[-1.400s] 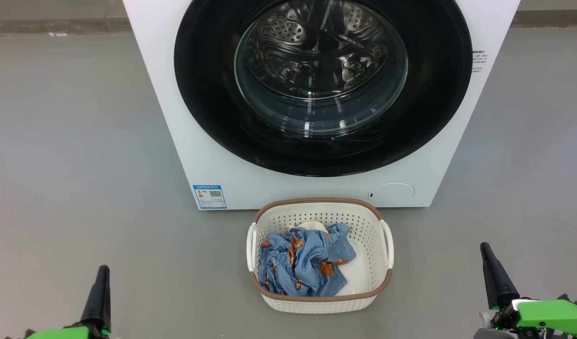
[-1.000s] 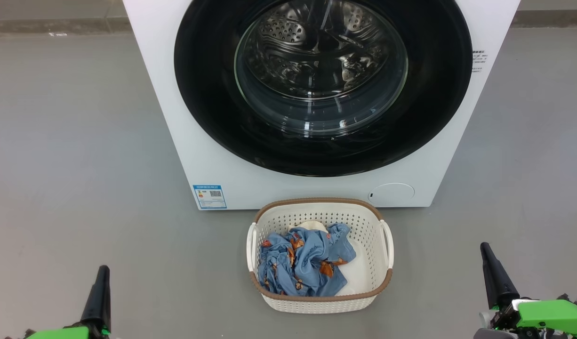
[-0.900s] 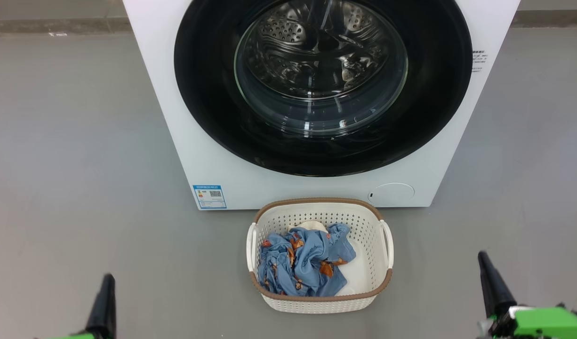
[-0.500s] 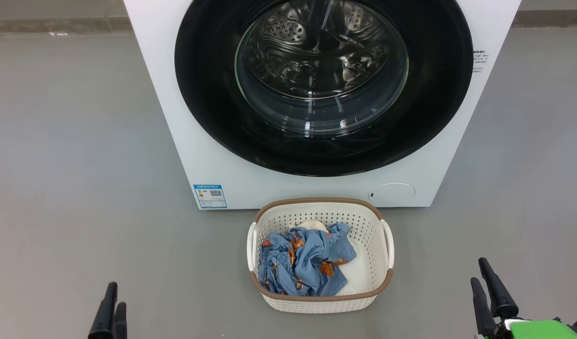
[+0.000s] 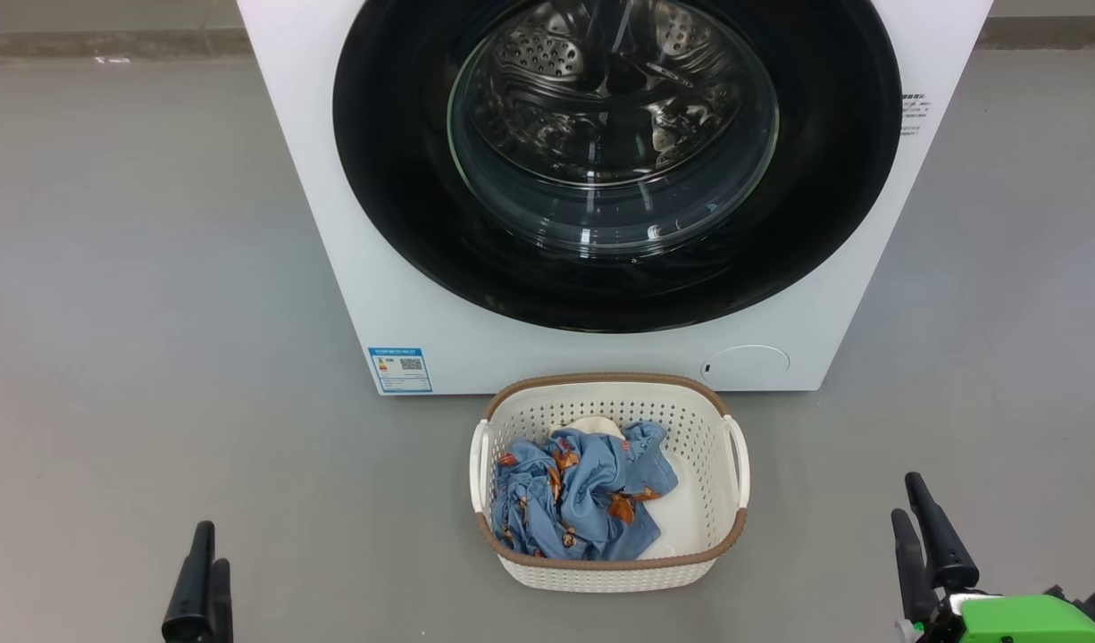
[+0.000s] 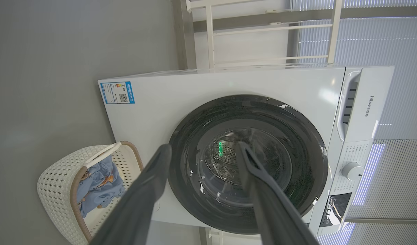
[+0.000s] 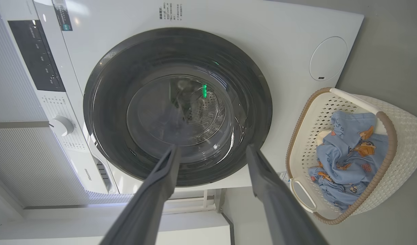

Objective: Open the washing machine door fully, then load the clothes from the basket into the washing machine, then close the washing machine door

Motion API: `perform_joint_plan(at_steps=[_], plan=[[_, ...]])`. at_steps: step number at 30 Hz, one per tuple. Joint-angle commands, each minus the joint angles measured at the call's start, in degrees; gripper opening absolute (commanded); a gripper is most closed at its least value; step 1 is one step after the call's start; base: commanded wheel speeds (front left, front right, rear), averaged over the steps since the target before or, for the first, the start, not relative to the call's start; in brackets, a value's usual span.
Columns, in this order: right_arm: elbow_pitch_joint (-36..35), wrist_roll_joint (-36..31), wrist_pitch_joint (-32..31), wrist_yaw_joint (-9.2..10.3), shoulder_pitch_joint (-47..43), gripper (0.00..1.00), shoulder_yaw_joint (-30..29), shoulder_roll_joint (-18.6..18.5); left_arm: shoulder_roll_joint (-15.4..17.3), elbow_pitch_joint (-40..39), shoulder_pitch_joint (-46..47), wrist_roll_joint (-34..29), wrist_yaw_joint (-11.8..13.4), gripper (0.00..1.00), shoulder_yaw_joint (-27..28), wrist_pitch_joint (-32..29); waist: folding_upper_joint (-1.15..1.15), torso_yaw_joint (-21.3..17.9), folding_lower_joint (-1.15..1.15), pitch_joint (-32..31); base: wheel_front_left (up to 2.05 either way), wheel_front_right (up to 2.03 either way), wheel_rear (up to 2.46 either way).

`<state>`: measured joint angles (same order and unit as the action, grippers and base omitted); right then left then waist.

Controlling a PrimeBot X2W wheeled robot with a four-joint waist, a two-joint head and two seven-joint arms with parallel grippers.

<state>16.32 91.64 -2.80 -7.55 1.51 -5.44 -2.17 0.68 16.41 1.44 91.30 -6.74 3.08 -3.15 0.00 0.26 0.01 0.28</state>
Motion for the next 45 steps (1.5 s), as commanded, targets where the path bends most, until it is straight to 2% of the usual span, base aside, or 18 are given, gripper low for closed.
perform_joint_plan(at_steps=[1,11,23,32,45], plan=[[-2.1,-1.3,0.8,0.01,3.2,1.00,1.1,-1.0,1.5,-2.1,2.4,-0.9,-0.2,1.00,0.1,0.8,0.00,0.0,-0.01,0.0,0.00,0.00,0.00],[-3.4,-4.2,2.7,0.02,4.3,1.00,3.6,-2.6,2.8,-3.4,2.9,-4.7,-0.3,1.00,-1.6,2.7,0.00,0.2,-0.01,0.1,0.00,0.00,0.00],[-4.9,-11.0,4.8,0.02,5.4,1.00,5.1,-3.5,3.7,-5.4,3.2,-13.3,-0.3,1.00,-2.8,4.8,0.00,0.3,-0.01,0.1,0.00,0.00,0.00],[-5.3,-19.6,6.3,0.03,6.3,1.00,6.3,-4.1,4.5,-6.4,3.3,-22.1,-0.4,1.00,-3.8,6.3,0.00,0.3,-0.01,0.2,0.00,0.00,0.00],[-4.9,-32.3,8.4,0.04,7.8,1.00,9.4,-5.7,5.4,-6.0,3.5,-38.5,-0.4,1.00,-5.0,8.6,0.00,0.4,-0.01,0.3,0.00,0.00,0.00]])
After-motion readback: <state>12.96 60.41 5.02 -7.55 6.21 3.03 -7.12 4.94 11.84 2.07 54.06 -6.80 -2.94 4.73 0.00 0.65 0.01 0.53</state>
